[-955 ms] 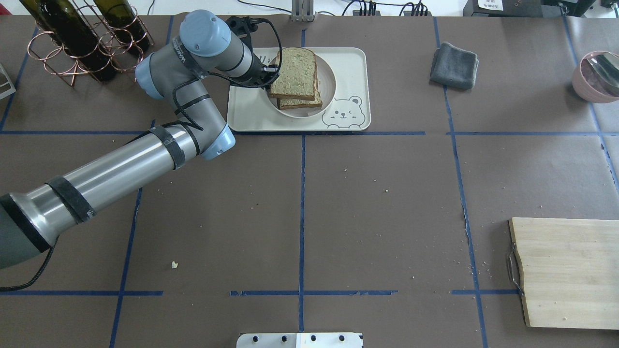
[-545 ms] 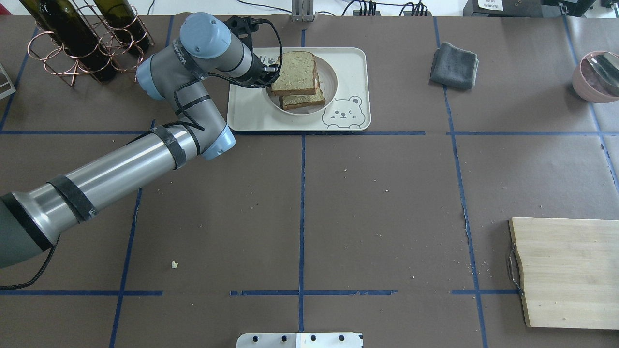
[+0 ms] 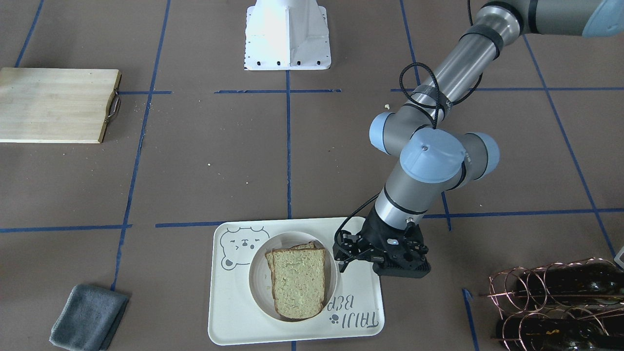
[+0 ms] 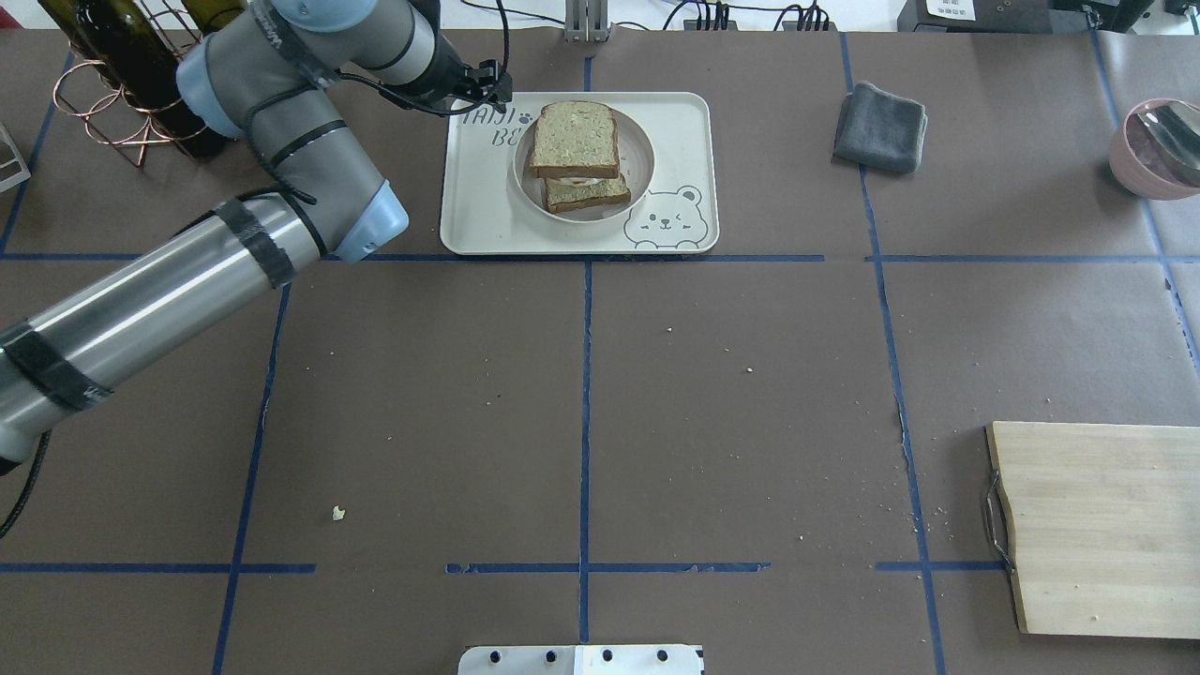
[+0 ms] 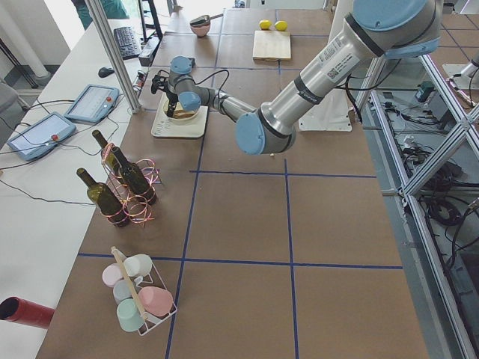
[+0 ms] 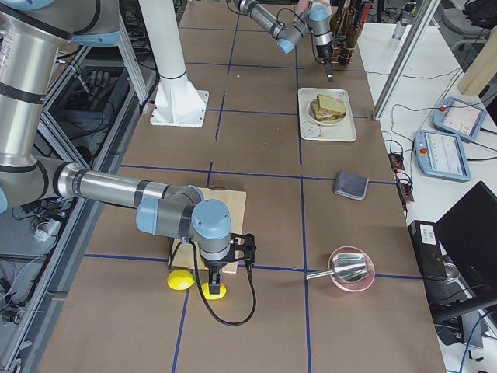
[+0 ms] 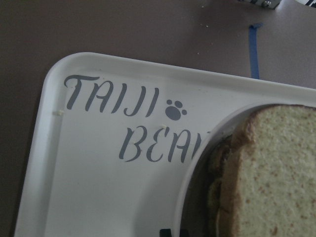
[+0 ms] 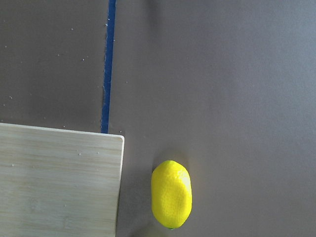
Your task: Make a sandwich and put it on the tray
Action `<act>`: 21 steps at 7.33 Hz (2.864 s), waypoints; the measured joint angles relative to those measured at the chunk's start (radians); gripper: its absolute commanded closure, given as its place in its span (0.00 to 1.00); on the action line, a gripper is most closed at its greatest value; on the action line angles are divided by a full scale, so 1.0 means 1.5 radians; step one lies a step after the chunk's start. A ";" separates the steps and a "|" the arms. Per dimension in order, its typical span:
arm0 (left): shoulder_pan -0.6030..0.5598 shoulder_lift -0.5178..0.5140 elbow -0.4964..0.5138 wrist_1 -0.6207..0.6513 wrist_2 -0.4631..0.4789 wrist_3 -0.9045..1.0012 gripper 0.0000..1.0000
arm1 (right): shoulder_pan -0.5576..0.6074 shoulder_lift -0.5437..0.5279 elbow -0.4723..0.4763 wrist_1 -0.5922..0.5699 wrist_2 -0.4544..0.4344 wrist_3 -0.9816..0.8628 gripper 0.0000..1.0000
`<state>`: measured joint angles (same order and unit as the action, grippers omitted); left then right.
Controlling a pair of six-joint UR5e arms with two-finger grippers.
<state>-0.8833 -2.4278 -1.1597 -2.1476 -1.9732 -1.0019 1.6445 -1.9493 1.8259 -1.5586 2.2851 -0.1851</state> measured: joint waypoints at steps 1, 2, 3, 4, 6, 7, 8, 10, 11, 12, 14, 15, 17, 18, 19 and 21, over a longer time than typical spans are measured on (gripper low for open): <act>-0.012 0.063 -0.125 0.086 -0.021 0.042 0.00 | 0.000 0.001 0.000 0.000 0.000 0.000 0.00; -0.021 0.134 -0.260 0.176 -0.033 0.089 0.00 | 0.000 0.001 -0.001 0.000 0.000 0.001 0.00; -0.030 0.202 -0.378 0.255 -0.037 0.148 0.00 | -0.001 0.002 -0.001 0.000 0.000 0.001 0.00; -0.050 0.271 -0.468 0.303 -0.039 0.219 0.00 | -0.001 0.002 0.000 0.000 0.000 0.001 0.00; -0.157 0.411 -0.544 0.332 -0.088 0.409 0.00 | 0.000 0.002 0.000 0.000 0.000 0.001 0.00; -0.224 0.469 -0.537 0.335 -0.144 0.477 0.00 | 0.000 0.002 0.000 0.000 0.000 0.001 0.00; -0.285 0.527 -0.514 0.335 -0.191 0.535 0.00 | 0.000 0.002 0.000 0.000 0.000 0.001 0.00; -0.394 0.628 -0.474 0.343 -0.224 0.678 0.00 | 0.000 0.002 0.000 0.000 0.000 0.002 0.00; -0.436 0.670 -0.464 0.350 -0.227 0.727 0.00 | 0.000 0.003 0.000 0.000 0.000 0.002 0.00; -0.461 0.700 -0.460 0.353 -0.228 0.753 0.00 | 0.000 0.003 0.000 0.000 0.000 0.002 0.00; -0.480 0.732 -0.455 0.356 -0.227 0.770 0.00 | 0.000 0.004 0.000 0.000 0.000 0.002 0.00; -0.482 0.737 -0.454 0.359 -0.225 0.771 0.00 | 0.000 0.004 0.000 0.000 0.000 0.003 0.00; -0.484 0.740 -0.454 0.367 -0.224 0.772 0.00 | 0.000 0.004 0.000 0.001 0.000 0.003 0.00; -0.484 0.740 -0.452 0.367 -0.224 0.772 0.00 | 0.000 0.004 0.001 0.001 0.000 0.003 0.00; -0.484 0.740 -0.452 0.367 -0.224 0.772 0.00 | 0.000 0.005 0.001 0.001 0.000 0.003 0.00; -0.483 0.739 -0.445 0.366 -0.223 0.772 0.00 | -0.001 0.005 0.001 0.000 0.000 0.003 0.00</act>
<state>-1.6082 -1.3187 -1.8271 -1.5978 -2.3078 0.1564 1.6435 -1.9416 1.8280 -1.5581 2.2856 -0.1810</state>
